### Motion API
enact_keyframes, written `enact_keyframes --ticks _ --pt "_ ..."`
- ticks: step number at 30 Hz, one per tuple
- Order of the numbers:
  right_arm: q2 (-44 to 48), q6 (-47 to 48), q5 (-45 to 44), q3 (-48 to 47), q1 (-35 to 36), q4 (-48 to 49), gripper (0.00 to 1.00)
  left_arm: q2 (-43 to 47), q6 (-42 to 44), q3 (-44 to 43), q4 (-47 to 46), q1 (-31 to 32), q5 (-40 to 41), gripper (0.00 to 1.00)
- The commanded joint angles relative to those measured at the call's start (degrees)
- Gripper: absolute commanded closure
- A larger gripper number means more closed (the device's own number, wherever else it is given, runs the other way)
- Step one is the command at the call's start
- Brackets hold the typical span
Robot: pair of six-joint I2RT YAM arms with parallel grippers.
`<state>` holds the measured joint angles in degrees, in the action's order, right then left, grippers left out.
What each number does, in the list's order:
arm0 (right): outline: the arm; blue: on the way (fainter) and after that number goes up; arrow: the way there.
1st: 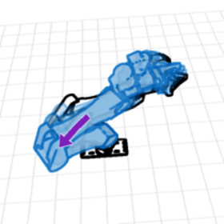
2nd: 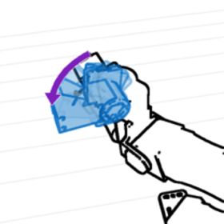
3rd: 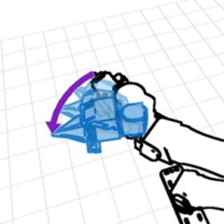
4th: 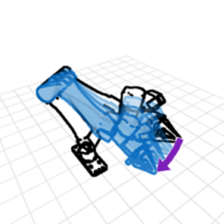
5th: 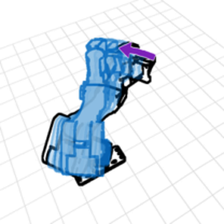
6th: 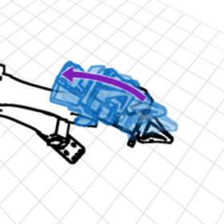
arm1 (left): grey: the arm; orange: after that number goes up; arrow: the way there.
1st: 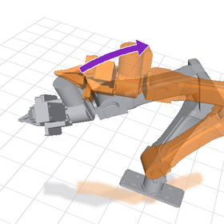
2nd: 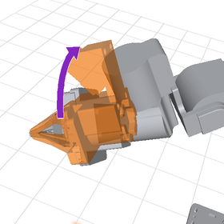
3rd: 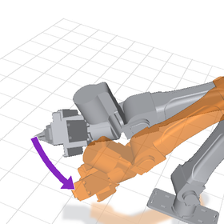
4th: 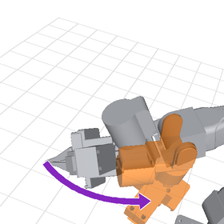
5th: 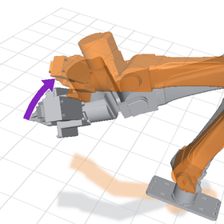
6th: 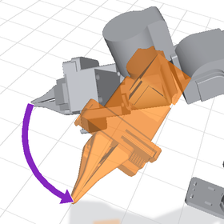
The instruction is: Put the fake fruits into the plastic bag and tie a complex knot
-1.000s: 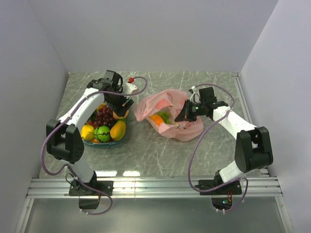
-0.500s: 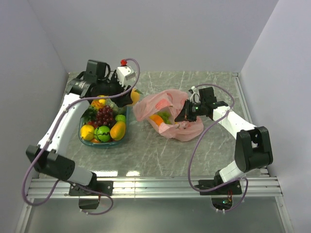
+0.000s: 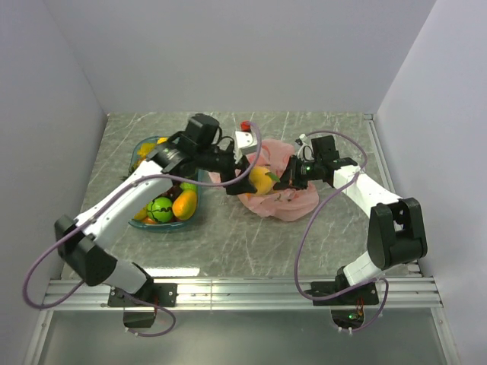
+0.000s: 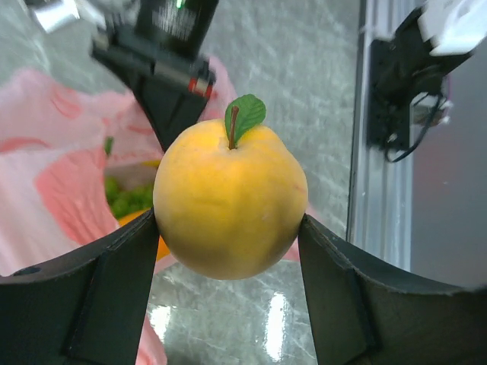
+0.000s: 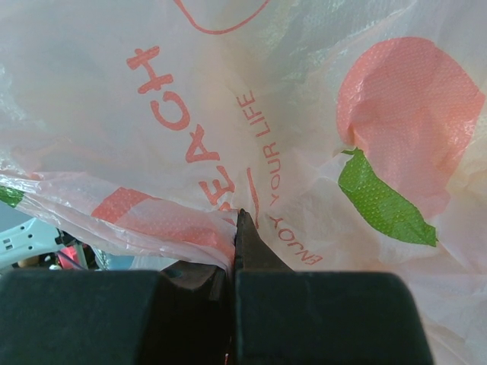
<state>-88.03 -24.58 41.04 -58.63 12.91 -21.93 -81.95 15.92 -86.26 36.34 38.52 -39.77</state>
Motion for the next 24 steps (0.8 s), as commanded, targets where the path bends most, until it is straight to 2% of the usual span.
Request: enact_keyframes --ticks 1,8,14,17,18,19,23,24 --pt "0.9 0.5 0.4 -3.3 0.1 0.0 1.00 -4.5 1.0 2.8 -3.6 -0.2 1.3 0.56" --pt "4.1 1.0 0.6 -2.9 -0.3 0.9 1.00 -10.9 4.7 3.6 -3.3 -0.5 6.7 0.59" --pt "5.2 2.6 1.0 -0.8 -0.2 0.7 1.00 -15.0 1.3 1.1 -8.9 -2.6 14.2 0.58" --pt "5.1 3.0 1.1 -0.5 -0.2 0.7 1.00 -17.5 -1.9 -0.4 -12.6 -2.8 20.2 0.52" --pt "4.8 2.9 1.2 -0.7 -0.2 0.6 1.00 -18.7 -3.9 -0.7 -14.9 -2.8 21.5 0.47" --pt "4.3 2.9 1.2 -1.0 -0.2 0.5 1.00 -19.4 -4.7 -1.0 -15.3 -2.8 21.7 0.33" --pt "3.3 2.4 1.2 -1.8 -0.3 0.7 1.00 -20.1 -5.6 -1.7 -14.4 -2.8 15.4 0.11" --pt "3.1 2.4 1.1 -1.9 -0.3 0.7 1.00 -18.4 -5.8 -1.0 -14.5 -2.8 14.3 0.01"
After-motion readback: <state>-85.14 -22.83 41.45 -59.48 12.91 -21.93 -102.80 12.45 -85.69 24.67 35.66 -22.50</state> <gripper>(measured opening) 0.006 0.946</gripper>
